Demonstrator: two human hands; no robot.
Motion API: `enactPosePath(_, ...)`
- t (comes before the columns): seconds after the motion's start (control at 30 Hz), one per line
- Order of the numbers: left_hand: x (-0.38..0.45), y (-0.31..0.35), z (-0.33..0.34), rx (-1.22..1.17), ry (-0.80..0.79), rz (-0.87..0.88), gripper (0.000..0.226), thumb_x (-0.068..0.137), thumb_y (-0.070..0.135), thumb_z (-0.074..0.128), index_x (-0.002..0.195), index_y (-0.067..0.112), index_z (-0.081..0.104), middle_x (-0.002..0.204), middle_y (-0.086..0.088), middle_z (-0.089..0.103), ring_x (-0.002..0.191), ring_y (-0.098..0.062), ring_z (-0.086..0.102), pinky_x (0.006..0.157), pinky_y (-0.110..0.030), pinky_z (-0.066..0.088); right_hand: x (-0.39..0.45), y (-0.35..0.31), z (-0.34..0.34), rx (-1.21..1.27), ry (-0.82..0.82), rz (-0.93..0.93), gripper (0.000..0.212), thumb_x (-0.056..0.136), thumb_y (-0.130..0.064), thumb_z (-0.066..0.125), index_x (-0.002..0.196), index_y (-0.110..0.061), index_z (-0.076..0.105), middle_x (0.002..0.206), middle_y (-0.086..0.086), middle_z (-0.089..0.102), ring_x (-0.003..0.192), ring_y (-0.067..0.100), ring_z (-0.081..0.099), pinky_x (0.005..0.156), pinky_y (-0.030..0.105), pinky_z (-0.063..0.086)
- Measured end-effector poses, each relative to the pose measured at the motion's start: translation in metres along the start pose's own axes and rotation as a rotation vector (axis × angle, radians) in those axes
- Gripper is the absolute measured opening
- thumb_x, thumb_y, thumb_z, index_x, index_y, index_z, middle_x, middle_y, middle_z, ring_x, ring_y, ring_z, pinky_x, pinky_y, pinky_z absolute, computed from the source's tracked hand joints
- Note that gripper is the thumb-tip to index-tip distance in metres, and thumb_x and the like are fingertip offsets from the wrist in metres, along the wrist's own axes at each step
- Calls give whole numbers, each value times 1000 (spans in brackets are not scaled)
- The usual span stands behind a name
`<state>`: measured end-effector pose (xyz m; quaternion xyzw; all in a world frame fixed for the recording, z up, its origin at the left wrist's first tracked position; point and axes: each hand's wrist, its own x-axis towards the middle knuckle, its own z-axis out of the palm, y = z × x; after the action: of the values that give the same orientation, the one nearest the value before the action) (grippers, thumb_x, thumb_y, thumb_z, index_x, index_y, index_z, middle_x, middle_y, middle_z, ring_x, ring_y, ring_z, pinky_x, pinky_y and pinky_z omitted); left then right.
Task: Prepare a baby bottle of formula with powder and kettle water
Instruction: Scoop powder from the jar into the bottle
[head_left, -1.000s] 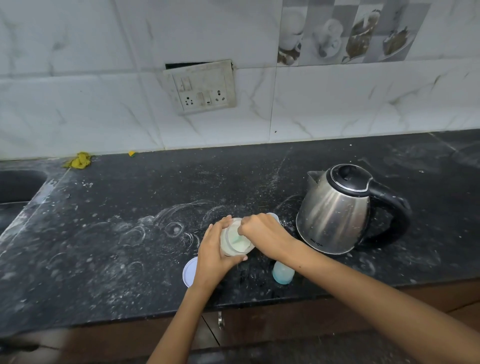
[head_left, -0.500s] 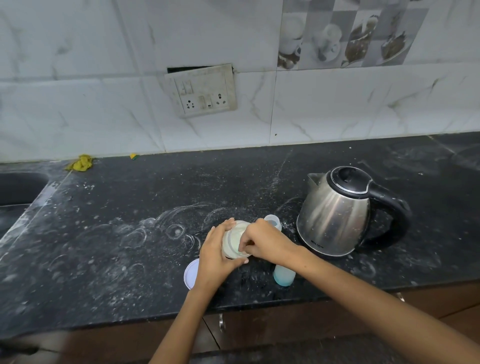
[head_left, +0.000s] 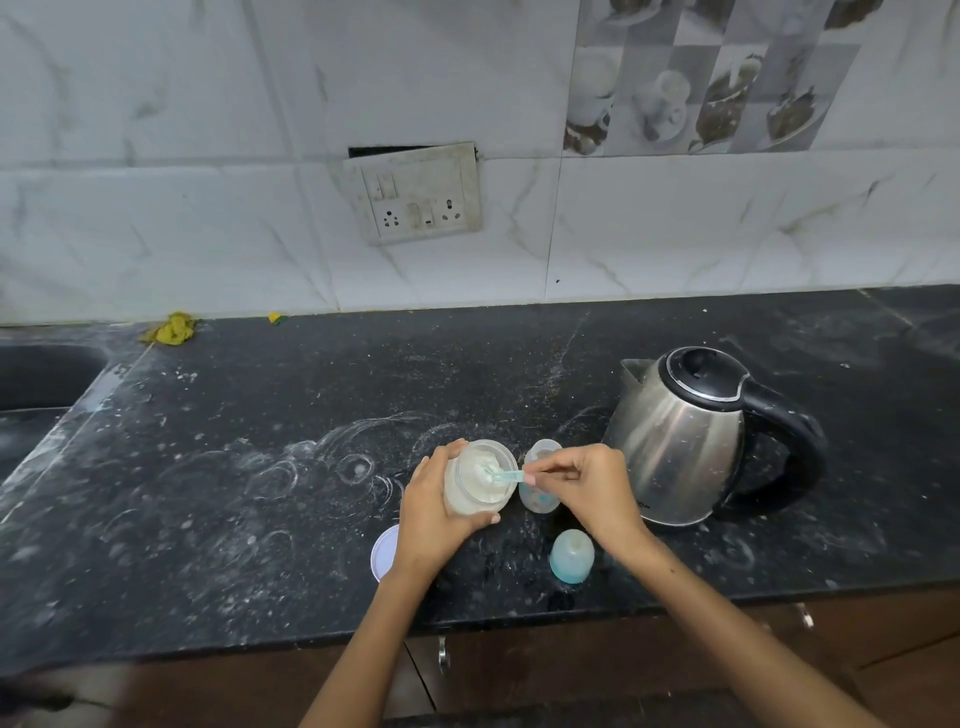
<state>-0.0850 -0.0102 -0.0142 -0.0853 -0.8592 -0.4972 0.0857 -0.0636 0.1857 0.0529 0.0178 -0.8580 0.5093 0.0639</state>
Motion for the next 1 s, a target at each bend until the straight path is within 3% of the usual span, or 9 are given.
enactPosePath(0.33,1,0,-4,-23,14,-46,79,45,43,87,114,40,48,117,20,61,110,-10,57,93,-43,48,-1,7,9,-25,106,-33,16,76,2,77,83,-13,80,79,-13,74,72,-5,69,72,9,53)
enactPosePath(0.5,1,0,-4,-25,17,-59,79,45,43,88,114,40,49,115,19,62,109,-11,57,91,-43,48,2,8,7,90,104,39,14,76,-2,79,83,-14,80,78,-9,76,73,2,72,73,16,57)
enactPosePath(0.63,2,0,-3,-18,11,-49,80,45,42,88,114,40,48,115,19,62,110,-10,57,92,-42,48,4,8,8,199,82,149,17,74,1,80,73,-16,79,70,5,76,74,24,74,78,39,61)
enactPosePath(0.7,1,1,-4,-5,14,-39,80,45,40,89,114,41,47,115,21,61,109,-11,57,92,-41,48,7,7,10,211,79,165,18,73,0,80,70,-18,79,67,4,75,72,22,74,77,41,61)
enactPosePath(0.8,-1,3,-3,18,11,-19,83,45,36,91,117,36,49,118,27,57,113,-11,55,95,-42,46,10,0,14,-47,20,14,9,75,-8,80,76,-16,80,73,-5,76,68,4,71,74,25,58)
enactPosePath(0.93,-2,6,1,34,-22,21,84,48,31,91,122,35,51,127,28,54,122,-9,52,107,-47,38,15,-7,25,-631,-194,-241,15,80,-7,66,83,-13,79,82,4,76,77,19,70,74,32,54)
enactPosePath(1.0,-2,6,1,17,-20,26,83,48,29,91,121,37,51,128,29,54,121,-7,52,109,-48,37,19,-12,32,-849,-344,-284,15,75,0,58,70,-8,70,65,8,64,66,26,60,61,35,46)
